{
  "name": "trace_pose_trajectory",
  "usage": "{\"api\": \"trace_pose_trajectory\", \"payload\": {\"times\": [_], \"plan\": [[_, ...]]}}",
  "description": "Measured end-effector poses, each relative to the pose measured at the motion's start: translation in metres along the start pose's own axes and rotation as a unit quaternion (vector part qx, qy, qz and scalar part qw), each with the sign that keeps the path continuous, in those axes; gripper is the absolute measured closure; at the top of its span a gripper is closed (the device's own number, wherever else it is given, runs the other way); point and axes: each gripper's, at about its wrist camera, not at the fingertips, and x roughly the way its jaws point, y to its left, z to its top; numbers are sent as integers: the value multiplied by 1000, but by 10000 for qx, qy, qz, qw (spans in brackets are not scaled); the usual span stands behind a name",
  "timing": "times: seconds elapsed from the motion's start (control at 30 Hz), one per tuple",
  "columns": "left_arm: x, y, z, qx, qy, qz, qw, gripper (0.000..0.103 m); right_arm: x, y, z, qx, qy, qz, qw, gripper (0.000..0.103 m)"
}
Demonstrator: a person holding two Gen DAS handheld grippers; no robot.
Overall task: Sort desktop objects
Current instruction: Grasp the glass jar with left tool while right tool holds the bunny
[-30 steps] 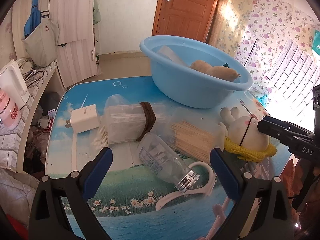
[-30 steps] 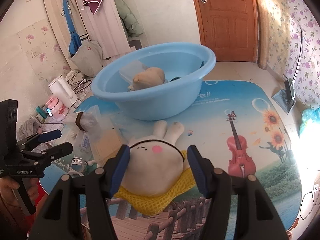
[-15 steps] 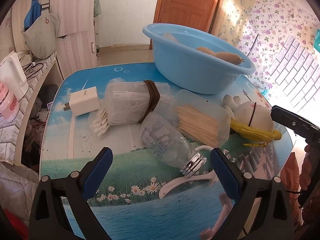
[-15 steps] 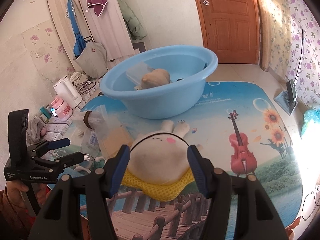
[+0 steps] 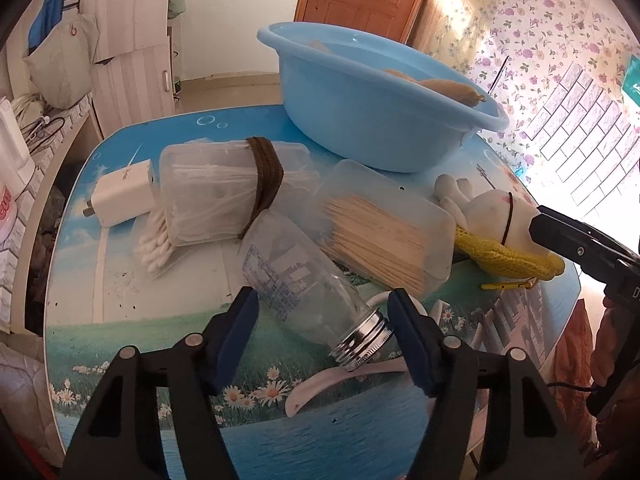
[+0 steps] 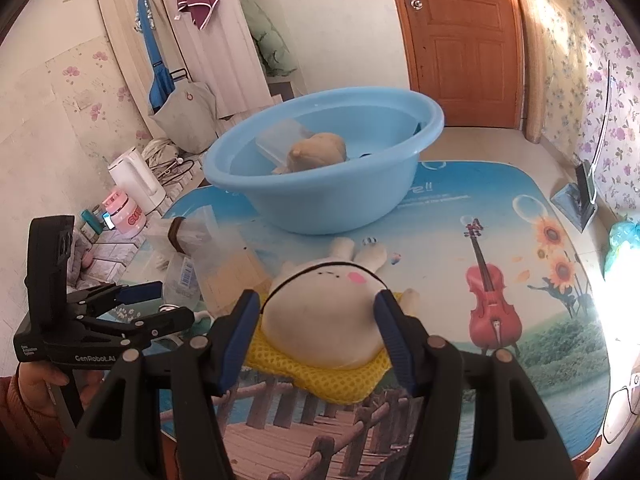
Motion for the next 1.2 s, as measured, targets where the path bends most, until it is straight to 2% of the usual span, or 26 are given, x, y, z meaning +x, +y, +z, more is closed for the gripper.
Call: {"api": "trace_pose_trajectory", "payload": {"times": [0.13,0.17,0.2,0.23,0.3,0.4,0.5,0.6,0.8,0.97,1.0,1.1,1.2], "plan": [[-1,3,0,-54,-17,-115,9999,52,3,-1,-1,-32,47,-57,10000,42],[-3,4,0,-42,-27,-110,9999,54,4,0,-1,-73,74,-37,9999,37],[-4,4,0,-5,-40,-89,10000,56,8,1,-2,-122,157,-14,9998,24],[-6,5,-1,36,-50,-63,10000,57,10,2,-2,-148,227,-34,9996,16],[-10,6,-2,76,-63,-22,9999,61,14,4,-5,-186,226,-102,9995,15],[-14,13,-5,26,-80,13,10000,61,15,8,-7,-275,160,-168,9994,15],[-17,23,-6,-59,-93,82,9999,61,15,10,-7,-433,169,-233,9986,32],[-18,29,-6,-98,-85,130,9998,61,12,9,-6,-440,200,-178,9987,40],[-13,26,-3,-31,-79,188,9998,61,-2,1,-4,-222,-43,-203,9995,42],[-3,19,-2,69,-22,248,9997,61,-8,-2,-1,-261,-144,-310,9991,40],[-2,17,-2,89,-31,289,9995,61,-7,-3,-1,-248,-114,-300,9992,35],[1,15,1,132,-55,405,9991,59,-5,-5,-4,-281,-110,-463,9985,31],[4,13,2,189,-70,443,9988,60,-1,-4,-6,-400,-80,-645,9971,16]]}}
